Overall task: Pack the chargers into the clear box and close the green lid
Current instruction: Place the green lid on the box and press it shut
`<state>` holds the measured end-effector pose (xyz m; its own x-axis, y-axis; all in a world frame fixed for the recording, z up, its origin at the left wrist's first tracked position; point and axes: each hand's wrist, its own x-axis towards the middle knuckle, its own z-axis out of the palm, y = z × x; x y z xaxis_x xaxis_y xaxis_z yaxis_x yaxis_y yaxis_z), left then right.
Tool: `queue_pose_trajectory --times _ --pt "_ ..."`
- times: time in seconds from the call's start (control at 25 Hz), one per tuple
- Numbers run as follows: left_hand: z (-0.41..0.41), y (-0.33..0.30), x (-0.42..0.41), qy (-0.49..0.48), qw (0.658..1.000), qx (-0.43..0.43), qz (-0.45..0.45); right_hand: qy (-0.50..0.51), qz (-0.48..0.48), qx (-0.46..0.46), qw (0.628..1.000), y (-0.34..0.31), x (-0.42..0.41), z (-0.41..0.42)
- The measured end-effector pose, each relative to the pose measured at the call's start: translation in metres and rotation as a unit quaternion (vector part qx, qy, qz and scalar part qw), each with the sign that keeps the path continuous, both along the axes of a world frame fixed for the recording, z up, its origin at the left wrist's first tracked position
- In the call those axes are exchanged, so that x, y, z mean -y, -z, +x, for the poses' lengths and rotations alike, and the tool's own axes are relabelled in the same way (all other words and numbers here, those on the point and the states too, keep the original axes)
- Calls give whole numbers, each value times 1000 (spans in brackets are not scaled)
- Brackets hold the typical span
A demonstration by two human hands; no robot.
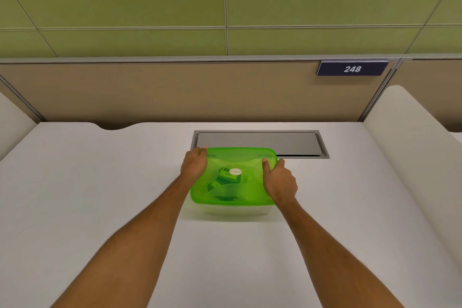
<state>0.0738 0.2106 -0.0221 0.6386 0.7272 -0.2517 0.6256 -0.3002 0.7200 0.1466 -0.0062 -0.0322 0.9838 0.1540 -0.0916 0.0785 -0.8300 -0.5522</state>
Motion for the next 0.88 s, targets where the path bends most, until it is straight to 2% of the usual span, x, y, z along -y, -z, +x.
queue_pose_trajectory --times 0.28,0.76,0.88 --pt "28 4 -16 10 996 -45 80 0 -21 -1 1000 0 -1 1" --pt "28 11 -18 -12 995 -26 97 7 -34 -6 999 0 -3 2" --pt "28 12 -16 -20 994 -26 108 1 -27 -42 999 -5 -5 10"
